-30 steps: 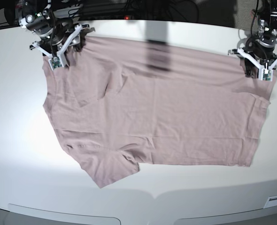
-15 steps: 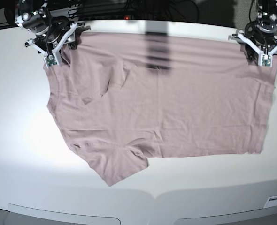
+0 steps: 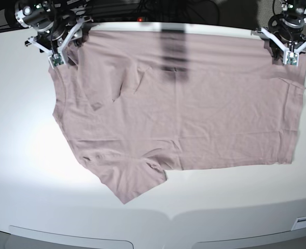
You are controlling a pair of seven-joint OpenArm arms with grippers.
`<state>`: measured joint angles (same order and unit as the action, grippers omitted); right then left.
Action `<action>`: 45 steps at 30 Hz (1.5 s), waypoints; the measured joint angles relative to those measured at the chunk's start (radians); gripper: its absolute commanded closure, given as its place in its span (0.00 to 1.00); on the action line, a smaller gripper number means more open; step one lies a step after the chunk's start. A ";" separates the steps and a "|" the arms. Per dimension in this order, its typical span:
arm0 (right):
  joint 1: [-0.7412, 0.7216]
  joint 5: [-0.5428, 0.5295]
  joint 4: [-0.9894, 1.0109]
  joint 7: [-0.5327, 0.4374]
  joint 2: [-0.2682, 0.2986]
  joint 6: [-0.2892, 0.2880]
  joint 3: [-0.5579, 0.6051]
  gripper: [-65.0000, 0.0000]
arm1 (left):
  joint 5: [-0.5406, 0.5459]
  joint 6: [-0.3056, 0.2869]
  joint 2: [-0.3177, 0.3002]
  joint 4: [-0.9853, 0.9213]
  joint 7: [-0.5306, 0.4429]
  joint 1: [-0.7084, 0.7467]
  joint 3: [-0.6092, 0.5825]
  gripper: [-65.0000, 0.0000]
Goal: Fold the T-shirt properly
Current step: 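Hold the shirt edge with both grippers and pull it taut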
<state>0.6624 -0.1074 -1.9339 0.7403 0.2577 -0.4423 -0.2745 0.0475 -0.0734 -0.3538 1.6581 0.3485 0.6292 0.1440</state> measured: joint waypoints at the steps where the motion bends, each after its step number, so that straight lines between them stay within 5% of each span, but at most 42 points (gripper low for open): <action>1: 0.000 0.000 0.000 0.000 0.000 0.000 0.000 0.55 | -0.016 0.000 0.000 0.000 0.000 0.000 0.000 0.67; 11: 0.000 -0.001 -0.002 0.071 0.000 0.000 0.000 0.55 | -0.056 0.000 0.000 0.001 0.000 0.000 -0.001 0.67; 31: 0.000 0.001 -0.025 0.051 0.000 0.003 0.000 0.55 | -0.079 0.004 0.000 0.043 0.049 0.010 -0.001 0.67; 38: 0.000 0.000 -0.108 0.050 0.000 0.012 -0.001 0.55 | -0.092 0.095 0.002 0.083 0.047 0.017 -0.002 0.67; 45: 0.000 0.000 -0.145 0.043 0.000 0.026 -0.001 0.55 | -0.138 0.100 0.002 0.084 0.017 0.016 -0.003 0.67</action>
<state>0.6624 -0.1078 -2.0785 0.7834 0.2573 -0.4160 -0.2752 -0.0910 0.0269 -0.3515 1.7424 0.3653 0.6456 0.1413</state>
